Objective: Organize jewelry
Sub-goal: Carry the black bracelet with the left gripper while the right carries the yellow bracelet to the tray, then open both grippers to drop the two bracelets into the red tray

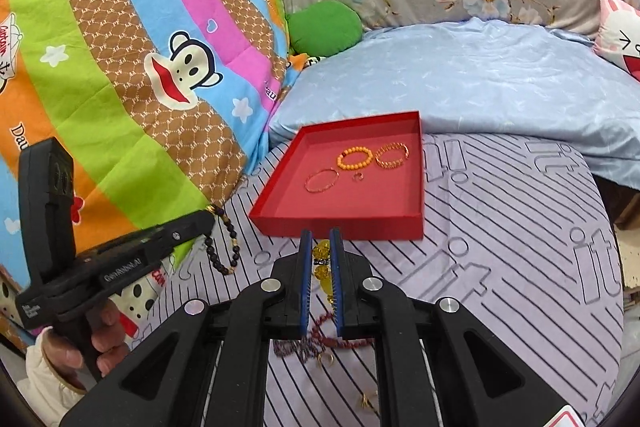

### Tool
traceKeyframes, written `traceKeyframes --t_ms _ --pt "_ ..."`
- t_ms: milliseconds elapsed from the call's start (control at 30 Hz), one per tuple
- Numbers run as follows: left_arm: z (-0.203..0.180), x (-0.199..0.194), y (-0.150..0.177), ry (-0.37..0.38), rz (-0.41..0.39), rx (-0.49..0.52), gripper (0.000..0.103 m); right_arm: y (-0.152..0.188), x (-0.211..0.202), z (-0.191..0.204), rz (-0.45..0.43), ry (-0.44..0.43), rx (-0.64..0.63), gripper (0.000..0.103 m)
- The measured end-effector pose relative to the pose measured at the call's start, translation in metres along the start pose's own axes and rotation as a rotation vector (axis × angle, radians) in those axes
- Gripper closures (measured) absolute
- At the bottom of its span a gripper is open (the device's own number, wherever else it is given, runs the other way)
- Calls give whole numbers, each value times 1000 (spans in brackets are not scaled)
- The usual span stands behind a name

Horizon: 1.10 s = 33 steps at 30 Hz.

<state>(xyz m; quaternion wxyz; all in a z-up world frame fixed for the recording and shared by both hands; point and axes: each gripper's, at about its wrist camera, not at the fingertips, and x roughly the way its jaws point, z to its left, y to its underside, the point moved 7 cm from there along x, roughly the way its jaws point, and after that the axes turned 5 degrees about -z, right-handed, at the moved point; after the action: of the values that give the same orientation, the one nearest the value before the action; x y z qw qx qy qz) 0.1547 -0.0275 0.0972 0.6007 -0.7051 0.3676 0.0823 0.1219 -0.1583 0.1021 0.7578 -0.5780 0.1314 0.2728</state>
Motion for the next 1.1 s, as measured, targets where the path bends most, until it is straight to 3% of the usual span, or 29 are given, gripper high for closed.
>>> traceKeyframes --t_ms 333,600,767,900,1100 --pt "6 50 -49 -25 -17 29 95 -52 64 1 0 -6 -33 94" --pt "25 101 -73 -59 0 17 95 -68 127 -9 49 -27 7 94" --pt "38 126 -72 -84 32 -3 95 -59 162 -22 97 -37 51 94" --pt "43 147 -59 -100 73 1 95 -38 184 -45 158 13 56 94" --pt "35 177 -32 -81 145 -2 95 -25 192 -69 182 98 15 94"
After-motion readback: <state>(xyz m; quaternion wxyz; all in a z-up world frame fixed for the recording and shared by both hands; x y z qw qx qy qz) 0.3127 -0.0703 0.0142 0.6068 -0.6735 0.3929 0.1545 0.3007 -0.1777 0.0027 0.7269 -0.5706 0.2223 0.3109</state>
